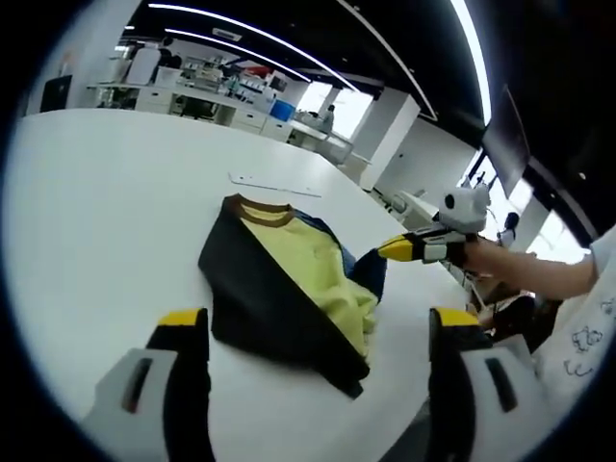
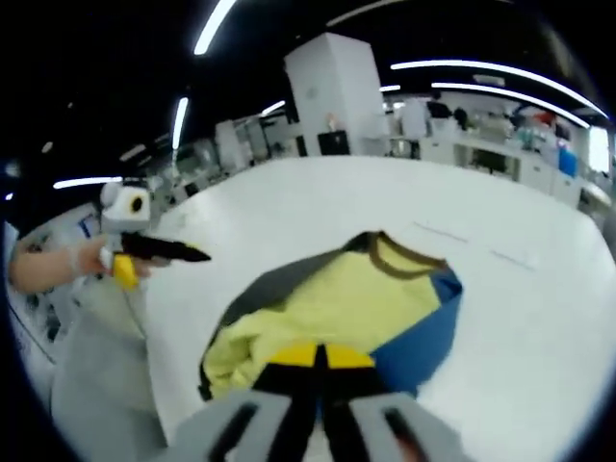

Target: Fold the garment on the visible template until the final outline fits inside the template.

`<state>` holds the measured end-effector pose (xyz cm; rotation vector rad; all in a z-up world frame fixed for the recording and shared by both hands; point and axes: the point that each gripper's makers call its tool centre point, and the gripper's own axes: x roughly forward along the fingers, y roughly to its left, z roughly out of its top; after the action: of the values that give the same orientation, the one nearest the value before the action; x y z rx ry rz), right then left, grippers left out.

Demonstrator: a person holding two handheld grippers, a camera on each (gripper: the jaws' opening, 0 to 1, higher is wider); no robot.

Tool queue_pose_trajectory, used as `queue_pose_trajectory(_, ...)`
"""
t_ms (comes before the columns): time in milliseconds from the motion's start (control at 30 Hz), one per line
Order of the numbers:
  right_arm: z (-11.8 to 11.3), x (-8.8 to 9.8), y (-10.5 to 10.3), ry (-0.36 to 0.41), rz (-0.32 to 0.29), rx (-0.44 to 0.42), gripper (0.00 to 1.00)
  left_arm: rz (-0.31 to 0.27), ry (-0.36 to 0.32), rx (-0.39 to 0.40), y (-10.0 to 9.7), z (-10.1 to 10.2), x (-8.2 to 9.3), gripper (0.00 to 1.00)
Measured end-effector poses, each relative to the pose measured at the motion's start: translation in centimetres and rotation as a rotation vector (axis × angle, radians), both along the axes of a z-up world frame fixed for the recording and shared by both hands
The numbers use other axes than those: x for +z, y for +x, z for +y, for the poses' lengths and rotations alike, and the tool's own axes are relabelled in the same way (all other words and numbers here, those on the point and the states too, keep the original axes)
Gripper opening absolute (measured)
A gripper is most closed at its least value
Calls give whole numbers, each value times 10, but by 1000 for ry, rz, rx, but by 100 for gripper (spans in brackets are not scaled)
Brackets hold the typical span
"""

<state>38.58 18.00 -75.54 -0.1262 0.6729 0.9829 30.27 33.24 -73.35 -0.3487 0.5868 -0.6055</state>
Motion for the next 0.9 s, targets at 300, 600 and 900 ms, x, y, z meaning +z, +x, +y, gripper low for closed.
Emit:
queue_pose_trajectory(300, 28, -24, 4, -47, 28, 32, 0, 6, -8, 22, 3, 4, -1, 92)
queue_pose_trajectory(600, 25, -31, 0, -63, 24, 47, 0, 13, -8, 11, 3, -1, -2, 92)
queue_pose_trajectory(900, 16, -15, -2, -21, -30, 33, 16, 18, -7, 2, 1, -4, -2, 92)
